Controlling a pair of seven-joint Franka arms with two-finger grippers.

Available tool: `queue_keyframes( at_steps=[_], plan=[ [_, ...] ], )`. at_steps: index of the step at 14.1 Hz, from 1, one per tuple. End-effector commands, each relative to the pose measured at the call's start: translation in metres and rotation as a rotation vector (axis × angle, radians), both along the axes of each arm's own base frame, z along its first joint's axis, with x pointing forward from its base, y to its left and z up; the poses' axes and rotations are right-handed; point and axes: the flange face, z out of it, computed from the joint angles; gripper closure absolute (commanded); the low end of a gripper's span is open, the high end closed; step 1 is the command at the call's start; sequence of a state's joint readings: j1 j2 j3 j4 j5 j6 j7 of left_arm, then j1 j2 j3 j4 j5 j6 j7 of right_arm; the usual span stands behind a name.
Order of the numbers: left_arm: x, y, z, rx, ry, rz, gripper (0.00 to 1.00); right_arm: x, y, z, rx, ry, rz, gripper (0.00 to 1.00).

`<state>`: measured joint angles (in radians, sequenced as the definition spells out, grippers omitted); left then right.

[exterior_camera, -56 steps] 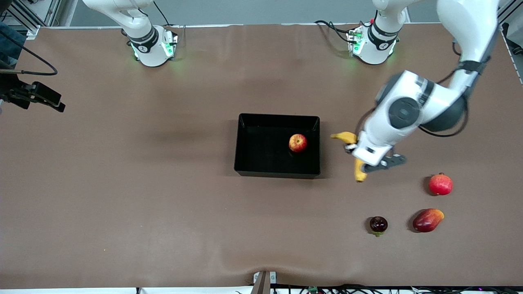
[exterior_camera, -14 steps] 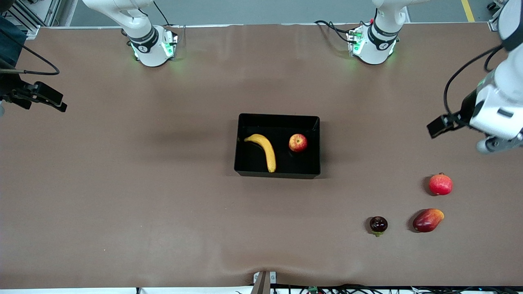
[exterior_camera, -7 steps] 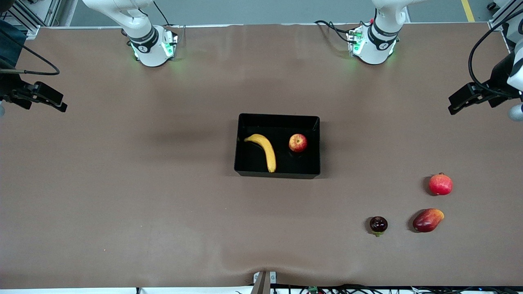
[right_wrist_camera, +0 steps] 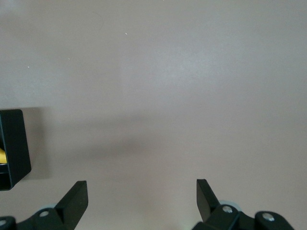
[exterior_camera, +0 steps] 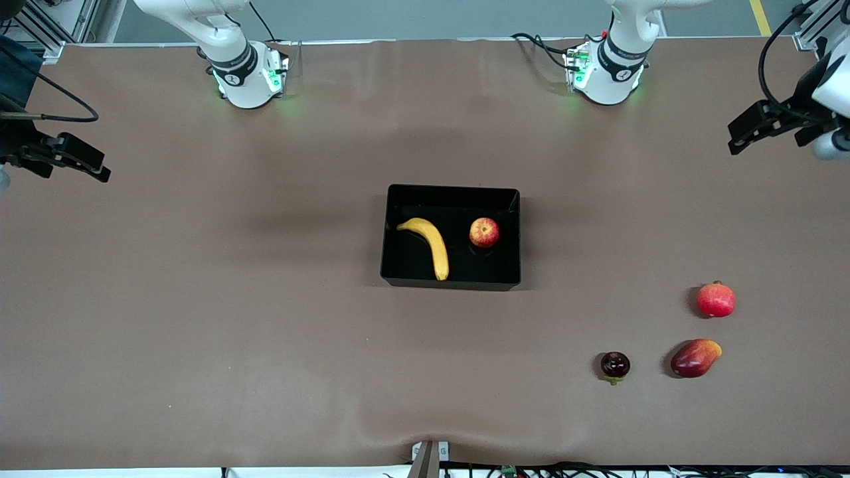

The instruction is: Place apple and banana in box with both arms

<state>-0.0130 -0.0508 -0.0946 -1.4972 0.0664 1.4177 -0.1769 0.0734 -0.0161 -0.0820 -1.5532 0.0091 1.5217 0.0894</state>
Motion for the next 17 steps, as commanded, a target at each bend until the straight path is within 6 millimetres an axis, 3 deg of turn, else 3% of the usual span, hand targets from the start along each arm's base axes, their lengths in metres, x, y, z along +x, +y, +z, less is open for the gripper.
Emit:
queue_keyframes(
  at_steps=[1,7,17],
  plan=[
    [-0.01,0.003,0.003,-0.017,0.0,-0.031,0.0,0.001,0.001,0.002,-0.005,-0.002,0.007,0.0],
    [-0.005,0.013,0.013,-0.023,-0.021,-0.032,0.0,0.001,0.001,0.001,-0.006,0.0,0.006,0.0],
    [-0.003,0.029,0.008,-0.041,-0.001,-0.005,0.0,0.001,0.002,0.001,-0.005,0.0,0.009,0.0]
  ],
)
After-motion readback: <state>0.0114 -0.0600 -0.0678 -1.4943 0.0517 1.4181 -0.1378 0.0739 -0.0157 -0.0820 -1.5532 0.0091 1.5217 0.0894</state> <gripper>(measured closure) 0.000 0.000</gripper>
